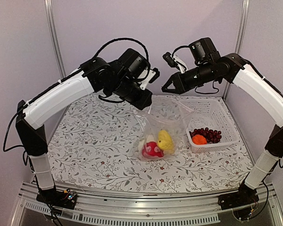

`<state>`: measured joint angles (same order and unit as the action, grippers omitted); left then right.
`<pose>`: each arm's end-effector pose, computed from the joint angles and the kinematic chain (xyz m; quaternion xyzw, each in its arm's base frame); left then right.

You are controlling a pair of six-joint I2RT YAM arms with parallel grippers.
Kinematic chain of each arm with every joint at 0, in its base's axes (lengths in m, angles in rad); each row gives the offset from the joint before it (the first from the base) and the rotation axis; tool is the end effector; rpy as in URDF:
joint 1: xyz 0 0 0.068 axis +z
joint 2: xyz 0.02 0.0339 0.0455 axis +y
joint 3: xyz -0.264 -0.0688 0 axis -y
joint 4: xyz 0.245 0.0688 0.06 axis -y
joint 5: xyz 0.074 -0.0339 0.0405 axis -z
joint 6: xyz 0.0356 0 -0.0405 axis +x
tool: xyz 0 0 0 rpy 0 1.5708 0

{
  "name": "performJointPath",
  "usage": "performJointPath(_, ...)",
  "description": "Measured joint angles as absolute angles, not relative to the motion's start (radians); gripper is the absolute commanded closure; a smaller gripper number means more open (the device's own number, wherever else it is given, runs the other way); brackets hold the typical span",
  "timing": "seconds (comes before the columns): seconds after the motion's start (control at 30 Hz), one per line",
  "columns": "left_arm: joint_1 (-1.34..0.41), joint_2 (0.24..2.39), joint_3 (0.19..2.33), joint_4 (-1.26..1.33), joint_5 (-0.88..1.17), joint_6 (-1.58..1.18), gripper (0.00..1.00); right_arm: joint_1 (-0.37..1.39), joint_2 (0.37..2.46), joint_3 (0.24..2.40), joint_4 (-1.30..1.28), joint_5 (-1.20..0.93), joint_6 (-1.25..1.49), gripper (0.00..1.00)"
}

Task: Place the food in the zip-top bag and seal the zipper
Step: Pass from the right arm to the left, then pick up the fake fruit from the bin.

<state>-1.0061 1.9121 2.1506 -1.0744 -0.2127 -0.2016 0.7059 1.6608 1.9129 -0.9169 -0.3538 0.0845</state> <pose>0.2232 -0.3383 0.3977 0.3282 0.8688 -0.1213 0.3503 0.2588 0.2368 0.4294 -0.3439 0.8192 0.3119 0.3367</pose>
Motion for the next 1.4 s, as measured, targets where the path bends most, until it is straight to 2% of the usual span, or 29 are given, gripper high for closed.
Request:
performJointPath(0.17, -0.96, 1.906, 2.145, -1.046, -0.133, -0.168, 0.75, 0.707, 1.707, 1.954, -0.946, -0.379, 0.043, 0.93)
performJointPath(0.3, -0.923, 1.905, 2.132, -1.027, -0.033, -0.156, 0.81, 0.707, 1.729, 1.956, -0.966, -0.385, 0.033, 0.92)
performJointPath(0.4, -0.907, 1.905, 2.122, -1.015, 0.036, -0.145, 0.91, 0.706, 1.731, 1.957, -0.974, -0.384, 0.028, 0.89)
performJointPath(0.47, -0.904, 1.905, 2.113, -1.005, 0.073, -0.143, 0.95, 0.706, 1.731, 1.958, -0.974, -0.384, 0.027, 0.86)
performJointPath(0.53, -0.904, 1.905, 2.107, -1.005, 0.1, -0.144, 0.97, 0.707, 1.731, 1.959, -0.977, -0.377, 0.026, 0.82)
performJointPath(0.57, -0.904, 1.905, 2.107, -1.005, 0.106, -0.146, 0.98, 0.707, 1.731, 1.959, -0.98, -0.372, 0.028, 0.77)
performJointPath(0.63, -0.903, 1.905, 2.107, -1.006, 0.113, -0.147, 0.99, 0.707, 1.731, 1.961, -0.983, -0.355, 0.035, 0.75)
performJointPath(0.83, -0.871, 1.905, 2.136, -1.027, 0.058, -0.178, 1.0, 0.683, 1.731, 1.97, -0.989, -0.289, 0.064, 0.55)
performJointPath(1.07, -0.796, 1.875, 2.148, -1.042, 0.03, -0.227, 1.0, 0.526, 1.706, 1.947, -0.976, -0.251, 0.155, 0.51)
performJointPath(1.17, -0.793, 1.852, 2.111, -1.043, 0.03, -0.239, 1.0, 0.464, 1.655, 1.855, -0.962, -0.217, 0.189, 0.49)
performJointPath(1.4, -0.793, 1.851, 2.048, -1.061, 0.031, -0.249, 1.0, 0.419, 1.598, 1.601, -0.976, -0.183, 0.297, 0.36)
